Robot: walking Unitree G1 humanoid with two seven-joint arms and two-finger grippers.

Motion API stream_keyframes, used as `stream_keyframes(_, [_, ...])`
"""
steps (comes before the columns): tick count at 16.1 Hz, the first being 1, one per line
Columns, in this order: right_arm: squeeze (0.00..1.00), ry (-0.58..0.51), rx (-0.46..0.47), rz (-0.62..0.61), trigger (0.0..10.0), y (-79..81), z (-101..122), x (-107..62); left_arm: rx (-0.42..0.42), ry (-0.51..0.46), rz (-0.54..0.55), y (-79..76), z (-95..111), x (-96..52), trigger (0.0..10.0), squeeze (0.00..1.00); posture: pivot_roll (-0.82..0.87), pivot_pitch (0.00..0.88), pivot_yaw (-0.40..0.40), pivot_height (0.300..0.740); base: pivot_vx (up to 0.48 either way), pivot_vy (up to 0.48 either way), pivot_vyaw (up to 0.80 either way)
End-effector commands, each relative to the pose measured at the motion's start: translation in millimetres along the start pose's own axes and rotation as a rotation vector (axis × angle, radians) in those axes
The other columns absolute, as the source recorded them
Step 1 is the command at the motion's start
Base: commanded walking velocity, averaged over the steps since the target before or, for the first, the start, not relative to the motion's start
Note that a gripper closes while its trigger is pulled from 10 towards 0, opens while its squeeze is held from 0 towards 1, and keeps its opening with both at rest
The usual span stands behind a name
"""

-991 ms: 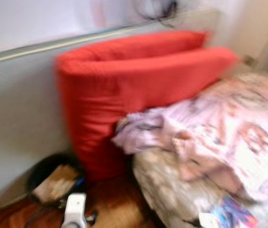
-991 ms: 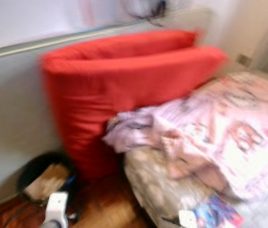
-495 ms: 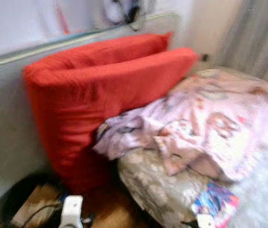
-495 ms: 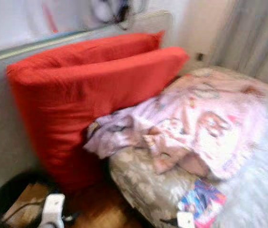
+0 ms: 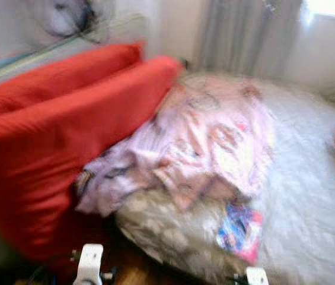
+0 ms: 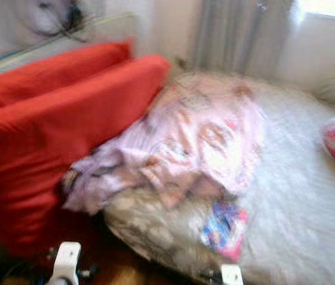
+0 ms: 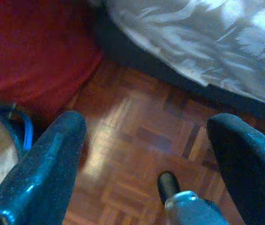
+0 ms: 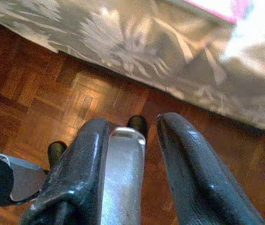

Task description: Clean up the room

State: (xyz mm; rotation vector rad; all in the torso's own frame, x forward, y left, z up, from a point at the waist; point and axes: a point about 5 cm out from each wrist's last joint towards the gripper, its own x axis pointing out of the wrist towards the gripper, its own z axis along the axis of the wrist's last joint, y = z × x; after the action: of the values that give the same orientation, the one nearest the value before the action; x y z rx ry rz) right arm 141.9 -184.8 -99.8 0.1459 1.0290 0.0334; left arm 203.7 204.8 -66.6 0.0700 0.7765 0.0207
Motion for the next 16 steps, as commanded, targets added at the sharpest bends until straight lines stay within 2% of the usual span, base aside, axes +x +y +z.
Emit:
stream_keyframes(1, [0.0, -0.003, 0.001, -0.014, 10.0, -3.8, 2.3, -0.3, -0.004, 0.01, -0.013, -6.2, -1.8, 0.3, 10.0, 0.0, 0.02, 0.0, 0.006, 0.74, 0.0, 0.0, -0.74])
stream_keyframes(8, [0.0, 0.001, 0.004, -0.011, 10.0, -4.2, -2.2, -1.5, 0.005, 0.014, -0.029, -7.7, -2.8, 0.1, 10.0, 0.0, 0.02, 0.0, 0.01, 0.74, 0.0, 0.0, -0.74])
stream_keyframes(12, [0.0, -0.01, -0.001, -0.017, 10.0, -3.7, 2.7, -0.3, 0.018, 0.012, -0.027, -6.9, -2.0, 0.3, 10.0, 0.0, 0.02, 0.0, 0.013, 0.74, 0.0, 0.0, -0.71])
stream_keyframes(16, [0.0, -0.034, 0.024, -0.022, 10.0, -2.5, 7.1, 0.6, 0.034, 0.023, -0.03, -4.7, -2.4, 0.2, 10.0, 0.0, 0.01, 0.0, 0.021, 0.74, 0.0, 0.0, 0.0])
